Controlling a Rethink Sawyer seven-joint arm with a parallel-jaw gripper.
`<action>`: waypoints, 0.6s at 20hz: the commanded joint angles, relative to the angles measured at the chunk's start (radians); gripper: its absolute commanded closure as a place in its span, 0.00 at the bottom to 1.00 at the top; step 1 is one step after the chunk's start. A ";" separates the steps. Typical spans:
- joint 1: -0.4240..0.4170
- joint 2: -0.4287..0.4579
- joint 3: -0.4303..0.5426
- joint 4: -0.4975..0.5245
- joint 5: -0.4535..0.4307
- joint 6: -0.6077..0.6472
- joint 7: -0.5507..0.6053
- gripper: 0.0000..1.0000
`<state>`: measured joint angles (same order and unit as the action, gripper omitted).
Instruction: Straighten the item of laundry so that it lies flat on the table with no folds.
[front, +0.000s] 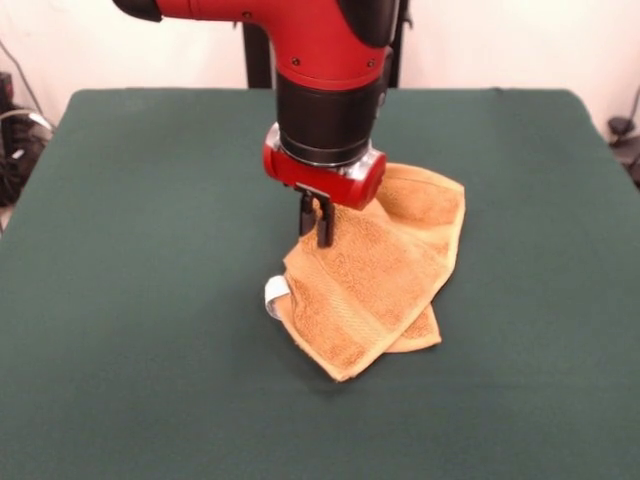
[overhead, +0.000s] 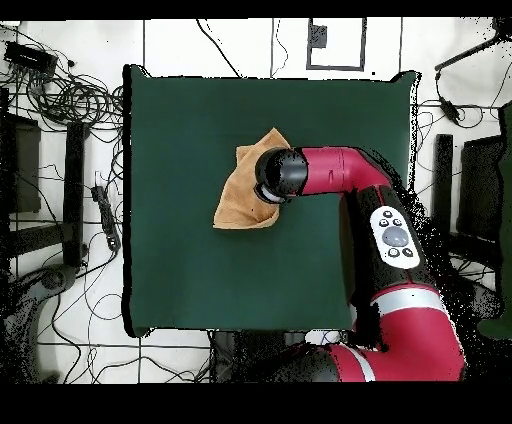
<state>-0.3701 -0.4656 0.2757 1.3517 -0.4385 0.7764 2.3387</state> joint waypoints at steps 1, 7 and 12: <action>-0.017 0.047 0.129 -0.010 -0.028 0.100 -0.320 1.00; -0.040 0.040 0.145 0.003 -0.037 0.100 -0.344 1.00; -0.058 0.024 0.158 0.020 -0.041 0.118 -0.346 1.00</action>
<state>-0.4257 -0.4656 0.3212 1.3487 -0.4431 0.7770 2.3373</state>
